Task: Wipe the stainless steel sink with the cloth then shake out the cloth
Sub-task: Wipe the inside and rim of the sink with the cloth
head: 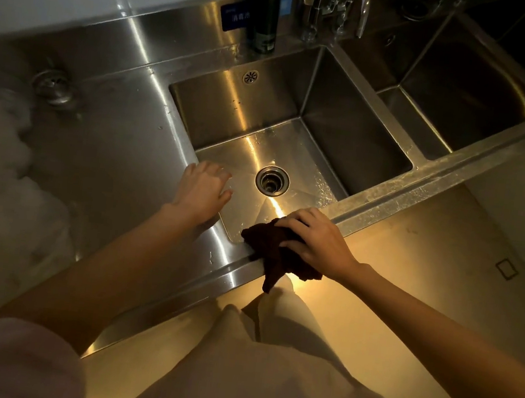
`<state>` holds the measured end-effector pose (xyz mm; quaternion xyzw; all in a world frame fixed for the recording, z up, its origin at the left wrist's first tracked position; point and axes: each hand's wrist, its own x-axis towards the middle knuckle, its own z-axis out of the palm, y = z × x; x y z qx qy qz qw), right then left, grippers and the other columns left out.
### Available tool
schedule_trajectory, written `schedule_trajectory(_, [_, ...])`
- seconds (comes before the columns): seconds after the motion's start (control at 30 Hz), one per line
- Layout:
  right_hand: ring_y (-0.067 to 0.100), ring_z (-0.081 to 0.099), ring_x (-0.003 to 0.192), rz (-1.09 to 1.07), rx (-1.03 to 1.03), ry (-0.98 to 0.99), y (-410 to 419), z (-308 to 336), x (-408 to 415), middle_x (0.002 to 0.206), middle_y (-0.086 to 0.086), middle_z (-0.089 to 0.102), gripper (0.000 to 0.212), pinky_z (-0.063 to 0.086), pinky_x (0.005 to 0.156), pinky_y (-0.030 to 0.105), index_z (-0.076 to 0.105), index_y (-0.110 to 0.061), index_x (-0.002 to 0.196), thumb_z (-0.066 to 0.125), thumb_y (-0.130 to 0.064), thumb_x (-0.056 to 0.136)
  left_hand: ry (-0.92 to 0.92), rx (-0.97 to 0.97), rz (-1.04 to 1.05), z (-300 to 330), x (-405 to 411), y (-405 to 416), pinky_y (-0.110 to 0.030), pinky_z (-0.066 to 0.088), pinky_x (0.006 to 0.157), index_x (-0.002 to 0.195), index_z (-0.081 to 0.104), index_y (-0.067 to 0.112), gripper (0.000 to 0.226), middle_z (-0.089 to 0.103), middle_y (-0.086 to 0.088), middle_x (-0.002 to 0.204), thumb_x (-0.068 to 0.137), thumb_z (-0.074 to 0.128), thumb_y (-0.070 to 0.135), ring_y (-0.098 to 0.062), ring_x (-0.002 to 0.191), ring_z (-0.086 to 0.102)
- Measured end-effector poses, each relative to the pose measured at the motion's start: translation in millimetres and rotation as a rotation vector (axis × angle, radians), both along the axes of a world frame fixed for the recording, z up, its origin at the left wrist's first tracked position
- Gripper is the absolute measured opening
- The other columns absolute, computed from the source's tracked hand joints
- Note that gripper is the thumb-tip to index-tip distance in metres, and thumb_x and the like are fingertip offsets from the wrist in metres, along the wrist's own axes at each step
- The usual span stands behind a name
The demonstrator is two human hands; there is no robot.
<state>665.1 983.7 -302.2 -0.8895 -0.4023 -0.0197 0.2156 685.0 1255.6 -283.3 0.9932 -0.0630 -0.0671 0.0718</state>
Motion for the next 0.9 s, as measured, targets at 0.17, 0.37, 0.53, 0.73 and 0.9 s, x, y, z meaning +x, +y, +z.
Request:
schedule_trajectory(0.17, [0.025,0.058,0.097,0.02,0.027,0.07,-1.3,8.7,31.4,0.107,0.008,0.062,0.037,0.054,0.074,0.041,0.06,-0.015,0.117,0.049,-0.039,0.09,-0.027,-0.004,0.047,-6.2,10.9,0.1,-0.043,0.032,0.106,0.127,0.058,0.011,0.038,0.054,-0.012,0.133,0.095,0.052,0.03,-0.029,0.128,0.042])
schedule_trajectory(0.37, [0.021,0.057,0.098,0.035,0.064,0.15,-0.4,28.7,85.8,0.11,0.002,0.062,0.042,0.05,0.078,0.038,0.06,-0.017,0.121,0.05,-0.044,0.089,-0.036,0.009,0.083,-12.5,33.3,0.3,-0.047,0.028,0.111,0.124,0.06,0.01,0.038,0.053,-0.014,0.134,0.095,0.05,0.031,-0.032,0.131,0.039])
schedule_trajectory(0.53, [0.019,0.056,0.097,0.04,0.07,0.186,18.5,35.8,145.0,0.106,-0.001,0.061,0.041,0.048,0.079,0.037,0.06,-0.019,0.12,0.056,-0.043,0.087,-0.04,0.051,0.123,-17.0,57.1,6.8,-0.049,0.026,0.11,0.118,0.064,0.007,0.034,0.057,-0.016,0.131,0.092,0.055,0.027,-0.036,0.131,0.041])
schedule_trajectory(0.73, [0.021,0.052,0.109,0.11,-0.065,0.284,57.9,-16.2,205.9,0.116,0.001,0.061,0.048,0.045,0.084,0.035,0.054,-0.023,0.129,0.07,-0.028,0.084,0.012,0.108,0.101,-29.9,87.3,22.4,-0.053,0.025,0.111,0.113,0.067,0.003,0.032,0.062,-0.019,0.123,0.091,0.057,0.024,-0.038,0.127,0.047])
schedule_trajectory(0.9, [0.026,0.054,0.109,0.174,-0.141,0.407,90.2,-77.6,247.0,0.116,0.006,0.062,0.045,0.041,0.091,0.037,0.058,-0.019,0.124,0.072,-0.022,0.081,0.069,0.159,0.057,-44.8,105.6,35.9,-0.05,0.03,0.11,0.107,0.071,0.007,0.049,0.067,-0.014,0.114,0.092,0.035,0.037,-0.034,0.118,0.055])
